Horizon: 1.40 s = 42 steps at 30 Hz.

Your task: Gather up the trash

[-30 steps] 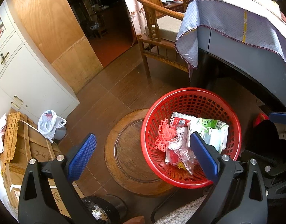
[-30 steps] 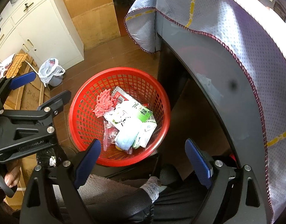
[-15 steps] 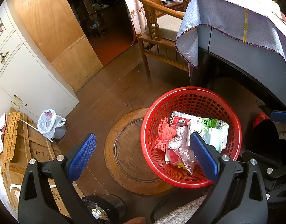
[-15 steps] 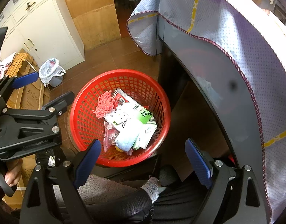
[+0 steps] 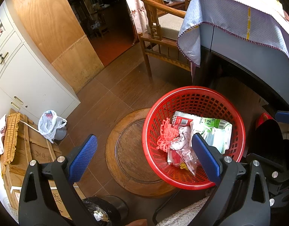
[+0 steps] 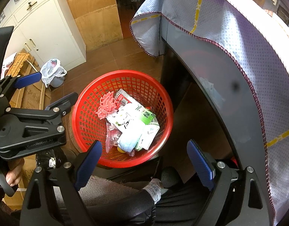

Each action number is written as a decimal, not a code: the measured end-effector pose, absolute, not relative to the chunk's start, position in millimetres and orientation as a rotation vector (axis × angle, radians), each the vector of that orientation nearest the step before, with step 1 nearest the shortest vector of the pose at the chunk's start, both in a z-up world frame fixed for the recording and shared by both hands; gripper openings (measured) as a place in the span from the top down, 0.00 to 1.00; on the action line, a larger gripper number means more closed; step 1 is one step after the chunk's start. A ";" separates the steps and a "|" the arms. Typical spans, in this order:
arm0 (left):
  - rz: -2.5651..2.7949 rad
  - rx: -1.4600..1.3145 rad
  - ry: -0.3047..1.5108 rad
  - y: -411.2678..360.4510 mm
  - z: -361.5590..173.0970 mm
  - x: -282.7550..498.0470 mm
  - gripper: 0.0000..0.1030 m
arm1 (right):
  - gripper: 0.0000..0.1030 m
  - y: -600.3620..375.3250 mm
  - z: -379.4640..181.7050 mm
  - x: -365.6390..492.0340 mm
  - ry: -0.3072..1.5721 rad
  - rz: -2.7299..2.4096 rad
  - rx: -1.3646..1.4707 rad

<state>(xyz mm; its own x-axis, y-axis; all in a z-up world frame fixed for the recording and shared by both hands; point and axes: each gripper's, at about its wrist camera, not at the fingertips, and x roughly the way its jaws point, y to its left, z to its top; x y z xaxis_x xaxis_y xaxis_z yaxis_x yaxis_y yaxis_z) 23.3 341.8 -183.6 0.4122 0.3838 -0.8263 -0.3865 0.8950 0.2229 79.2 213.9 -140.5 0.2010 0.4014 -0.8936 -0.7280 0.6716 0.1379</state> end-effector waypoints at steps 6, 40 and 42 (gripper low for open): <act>0.485 -0.003 1.039 341.4 -183.5 23.2 0.06 | 0.13 214.1 -140.9 78.6 1.112 0.811 -0.348; 0.464 -0.018 1.055 342.9 -186.3 27.0 0.06 | 0.13 213.6 -138.2 78.6 1.112 0.809 -0.349; 0.455 -0.029 1.061 344.0 -186.7 27.5 0.06 | 0.13 214.0 -138.6 78.2 1.111 0.809 -0.349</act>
<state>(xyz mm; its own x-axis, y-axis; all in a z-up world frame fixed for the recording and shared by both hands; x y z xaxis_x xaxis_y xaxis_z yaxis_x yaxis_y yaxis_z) 27.5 344.0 -186.7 0.4047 0.3465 -0.8463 -0.3743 0.9071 0.1924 78.2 214.0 -138.6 0.2034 0.4005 -0.8934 -0.7278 0.6723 0.1356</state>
